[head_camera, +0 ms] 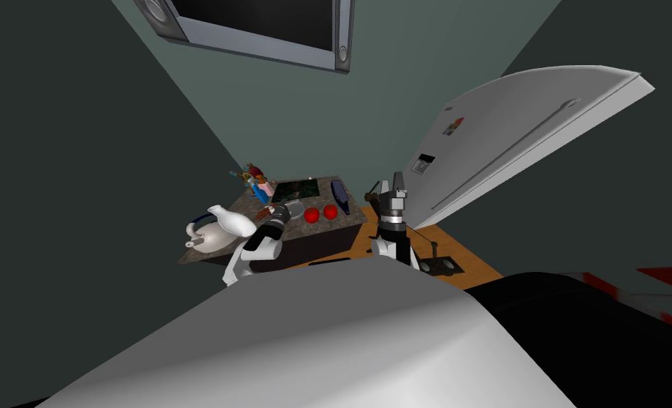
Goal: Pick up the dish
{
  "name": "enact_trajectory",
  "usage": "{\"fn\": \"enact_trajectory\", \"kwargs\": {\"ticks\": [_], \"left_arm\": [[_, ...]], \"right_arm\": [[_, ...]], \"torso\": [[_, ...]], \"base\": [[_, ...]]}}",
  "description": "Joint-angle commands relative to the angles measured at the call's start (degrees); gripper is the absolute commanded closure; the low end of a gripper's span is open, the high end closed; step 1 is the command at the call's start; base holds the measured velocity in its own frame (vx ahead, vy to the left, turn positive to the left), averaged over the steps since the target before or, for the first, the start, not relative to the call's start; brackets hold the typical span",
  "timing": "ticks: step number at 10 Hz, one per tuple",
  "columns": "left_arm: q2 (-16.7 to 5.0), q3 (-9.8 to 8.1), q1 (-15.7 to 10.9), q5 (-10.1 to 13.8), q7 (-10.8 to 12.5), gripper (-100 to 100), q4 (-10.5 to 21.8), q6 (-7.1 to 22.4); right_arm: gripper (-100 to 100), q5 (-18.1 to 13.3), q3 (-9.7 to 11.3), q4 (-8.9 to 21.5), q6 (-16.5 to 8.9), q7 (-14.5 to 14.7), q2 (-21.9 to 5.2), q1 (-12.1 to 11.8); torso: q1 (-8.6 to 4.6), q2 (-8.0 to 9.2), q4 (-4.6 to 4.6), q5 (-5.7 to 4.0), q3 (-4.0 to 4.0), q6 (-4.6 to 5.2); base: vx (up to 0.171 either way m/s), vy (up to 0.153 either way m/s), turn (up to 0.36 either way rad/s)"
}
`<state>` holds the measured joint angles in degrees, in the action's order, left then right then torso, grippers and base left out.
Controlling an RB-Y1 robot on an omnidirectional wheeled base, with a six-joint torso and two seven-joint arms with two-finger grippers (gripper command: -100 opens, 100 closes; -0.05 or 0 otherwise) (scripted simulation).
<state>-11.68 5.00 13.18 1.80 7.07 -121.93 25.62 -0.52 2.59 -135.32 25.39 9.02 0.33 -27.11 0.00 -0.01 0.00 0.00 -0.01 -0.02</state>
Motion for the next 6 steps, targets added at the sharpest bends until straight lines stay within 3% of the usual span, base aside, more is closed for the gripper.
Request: {"fn": "enact_trajectory", "kwargs": {"ticks": [1, 6], "left_arm": [[-0.5, -0.90, -0.7, 0.0, -1.0, -100, 0.9, 2.8], [-2.3, -3.55, -2.3, 0.1, -4.2, -100, 4.0, 10.3]], "right_arm": [[0, 0.0, 0.0, 0.0, 0.0, 0.0, 0.0, 0.0], [0, 0.0, 0.0, 0.0, 0.0, 0.0, 0.0, 0.0]], "torso": [[0.00, 0.00, 0.00, 0.00, 0.00, 0.00], [0.01, 0.00, 0.00, 0.00, 0.00, 0.01]], "base": [[0.003, -0.005, -0.046], [0.004, -0.004, -0.070]]}}
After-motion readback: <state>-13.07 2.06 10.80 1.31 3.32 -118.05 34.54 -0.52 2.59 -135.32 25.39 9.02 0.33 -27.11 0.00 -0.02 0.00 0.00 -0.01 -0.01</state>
